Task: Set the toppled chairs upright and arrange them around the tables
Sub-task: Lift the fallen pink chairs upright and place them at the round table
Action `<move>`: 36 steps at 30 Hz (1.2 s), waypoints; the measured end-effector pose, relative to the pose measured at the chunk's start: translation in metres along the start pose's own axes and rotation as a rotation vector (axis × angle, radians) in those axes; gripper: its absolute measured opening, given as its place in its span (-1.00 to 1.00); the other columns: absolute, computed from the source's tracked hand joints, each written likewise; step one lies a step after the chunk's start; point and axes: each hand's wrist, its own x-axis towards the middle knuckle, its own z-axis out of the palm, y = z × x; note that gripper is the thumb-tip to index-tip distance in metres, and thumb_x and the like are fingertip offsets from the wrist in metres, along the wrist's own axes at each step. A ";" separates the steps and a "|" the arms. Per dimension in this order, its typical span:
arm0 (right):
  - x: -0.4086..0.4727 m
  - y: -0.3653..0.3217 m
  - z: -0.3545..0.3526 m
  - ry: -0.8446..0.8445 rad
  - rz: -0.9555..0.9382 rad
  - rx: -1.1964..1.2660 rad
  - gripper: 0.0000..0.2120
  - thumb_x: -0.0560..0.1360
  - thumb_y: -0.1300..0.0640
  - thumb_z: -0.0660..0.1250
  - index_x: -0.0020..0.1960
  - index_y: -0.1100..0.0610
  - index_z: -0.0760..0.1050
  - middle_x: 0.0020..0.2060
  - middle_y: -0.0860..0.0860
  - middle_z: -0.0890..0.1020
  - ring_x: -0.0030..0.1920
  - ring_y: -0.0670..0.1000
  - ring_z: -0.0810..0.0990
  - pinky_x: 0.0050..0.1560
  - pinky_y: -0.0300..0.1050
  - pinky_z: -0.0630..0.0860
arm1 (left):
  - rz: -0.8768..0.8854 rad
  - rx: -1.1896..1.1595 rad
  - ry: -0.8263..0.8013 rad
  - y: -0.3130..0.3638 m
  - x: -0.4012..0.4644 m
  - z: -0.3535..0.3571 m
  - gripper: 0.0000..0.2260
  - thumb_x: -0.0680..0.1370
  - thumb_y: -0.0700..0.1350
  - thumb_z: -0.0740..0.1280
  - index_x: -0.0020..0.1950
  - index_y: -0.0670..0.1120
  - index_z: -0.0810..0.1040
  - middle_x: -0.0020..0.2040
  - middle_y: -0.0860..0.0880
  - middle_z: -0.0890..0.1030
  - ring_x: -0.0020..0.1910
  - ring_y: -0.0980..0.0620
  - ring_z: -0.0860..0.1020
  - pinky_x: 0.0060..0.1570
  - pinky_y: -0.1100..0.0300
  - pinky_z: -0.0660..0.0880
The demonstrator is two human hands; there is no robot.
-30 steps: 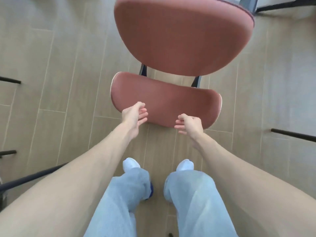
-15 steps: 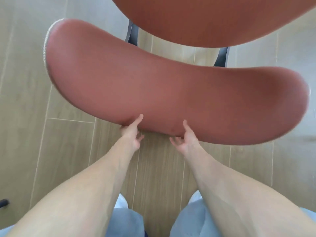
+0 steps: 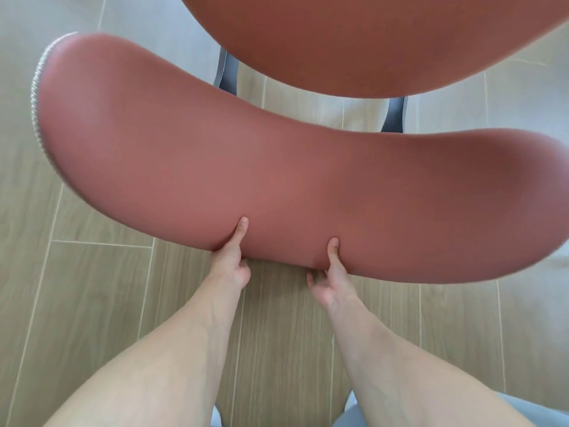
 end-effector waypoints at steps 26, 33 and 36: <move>-0.385 0.010 -0.093 0.249 0.036 -0.220 -0.39 0.37 -0.14 0.56 0.23 0.06 0.35 0.27 -0.03 0.57 0.29 0.06 0.55 0.29 0.04 0.49 | -0.023 0.239 0.197 0.048 -0.361 -0.125 -0.42 0.33 -0.15 0.63 0.28 -0.12 0.47 0.19 -0.05 0.61 0.14 -0.08 0.60 0.10 -0.09 0.59; -0.509 -0.014 -0.104 0.301 0.046 -0.289 -0.57 0.36 -0.14 0.57 -0.01 0.09 0.47 -0.04 -0.06 0.64 -0.14 -0.10 0.59 -0.03 -0.07 0.50 | -0.027 0.308 0.299 0.072 -0.486 -0.124 -0.47 0.32 -0.11 0.64 0.18 -0.14 0.47 0.08 -0.07 0.60 0.02 -0.13 0.61 -0.10 -0.06 0.60; -0.543 -0.028 -0.095 0.348 0.041 -0.324 -0.52 0.32 -0.18 0.59 -0.12 0.14 0.45 -0.16 -0.07 0.59 -0.23 -0.02 0.55 -0.10 -0.04 0.52 | -0.026 0.333 0.311 0.091 -0.523 -0.113 -0.52 0.29 -0.08 0.66 0.06 -0.14 0.51 0.08 -0.08 0.62 0.02 -0.16 0.63 -0.27 0.05 0.57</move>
